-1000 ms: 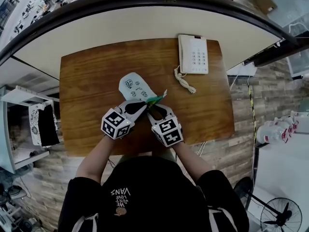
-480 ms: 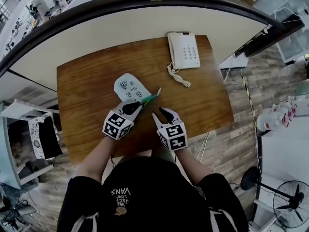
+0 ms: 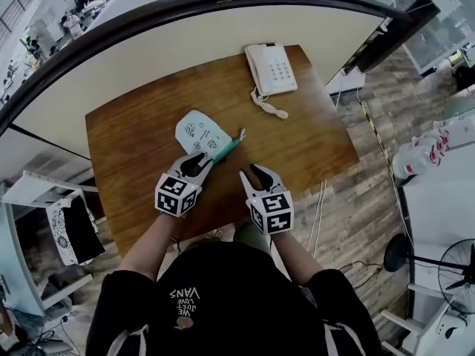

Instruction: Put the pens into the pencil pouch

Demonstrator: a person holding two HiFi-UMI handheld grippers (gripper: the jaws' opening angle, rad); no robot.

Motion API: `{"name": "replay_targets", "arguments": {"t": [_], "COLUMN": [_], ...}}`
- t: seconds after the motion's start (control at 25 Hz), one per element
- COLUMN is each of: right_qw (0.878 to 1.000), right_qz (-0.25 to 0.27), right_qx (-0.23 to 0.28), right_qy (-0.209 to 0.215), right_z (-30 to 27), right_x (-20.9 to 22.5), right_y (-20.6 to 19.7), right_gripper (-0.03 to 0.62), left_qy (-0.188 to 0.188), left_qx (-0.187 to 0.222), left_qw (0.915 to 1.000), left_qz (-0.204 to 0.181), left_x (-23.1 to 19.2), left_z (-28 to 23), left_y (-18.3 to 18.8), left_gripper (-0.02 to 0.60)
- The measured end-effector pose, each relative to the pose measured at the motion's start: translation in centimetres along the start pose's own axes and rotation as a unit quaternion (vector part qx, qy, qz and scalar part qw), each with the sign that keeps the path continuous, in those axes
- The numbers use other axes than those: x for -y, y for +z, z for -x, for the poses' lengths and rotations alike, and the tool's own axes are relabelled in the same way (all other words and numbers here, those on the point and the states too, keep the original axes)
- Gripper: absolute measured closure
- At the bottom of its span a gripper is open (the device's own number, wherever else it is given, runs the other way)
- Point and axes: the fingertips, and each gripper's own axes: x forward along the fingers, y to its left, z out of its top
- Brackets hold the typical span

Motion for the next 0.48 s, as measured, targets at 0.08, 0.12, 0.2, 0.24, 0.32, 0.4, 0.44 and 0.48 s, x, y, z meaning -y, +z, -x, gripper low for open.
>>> {"name": "replay_targets", "arguments": {"t": [0.08, 0.12, 0.2, 0.24, 0.32, 0.4, 0.44, 0.48], "right_qw": [1.000, 1.000, 0.999, 0.999, 0.999, 0.998, 0.998, 0.998], "right_qz": [-0.007, -0.010, -0.015, -0.017, -0.018, -0.017, -0.016, -0.015], "right_qx": [0.009, 0.012, 0.019, 0.022, 0.030, 0.040, 0.045, 0.049], "right_qy": [-0.012, -0.018, -0.028, -0.033, -0.039, -0.044, -0.045, -0.045], "right_z": [0.9, 1.3, 2.1, 2.6, 3.3, 4.0, 4.3, 4.6], "right_x": [-0.3, -0.5, -0.8, -0.9, -1.0, -0.9, -0.8, -0.8], "right_y": [0.1, 0.1, 0.2, 0.2, 0.5, 0.9, 1.1, 1.2], "right_gripper": [0.488, 0.488, 0.488, 0.488, 0.488, 0.490, 0.500, 0.519], "left_qy": [0.003, 0.006, 0.012, 0.014, 0.016, 0.024, 0.031, 0.038], "left_qx": [0.017, 0.025, 0.037, 0.042, 0.050, 0.059, 0.063, 0.069], "left_qw": [0.9999, 0.9997, 0.9992, 0.9990, 0.9985, 0.9976, 0.9970, 0.9963], "left_qz": [-0.001, -0.001, -0.002, -0.004, -0.014, -0.026, -0.031, -0.036], "left_x": [0.2, 0.2, 0.5, 0.7, 1.3, 1.8, 2.1, 2.4], "left_z": [1.2, 1.8, 3.1, 3.7, 4.8, 5.9, 6.5, 7.1], "left_y": [0.8, 1.1, 1.8, 2.1, 2.9, 3.8, 4.3, 4.8], "left_gripper": [0.480, 0.480, 0.480, 0.480, 0.480, 0.480, 0.480, 0.480]}}
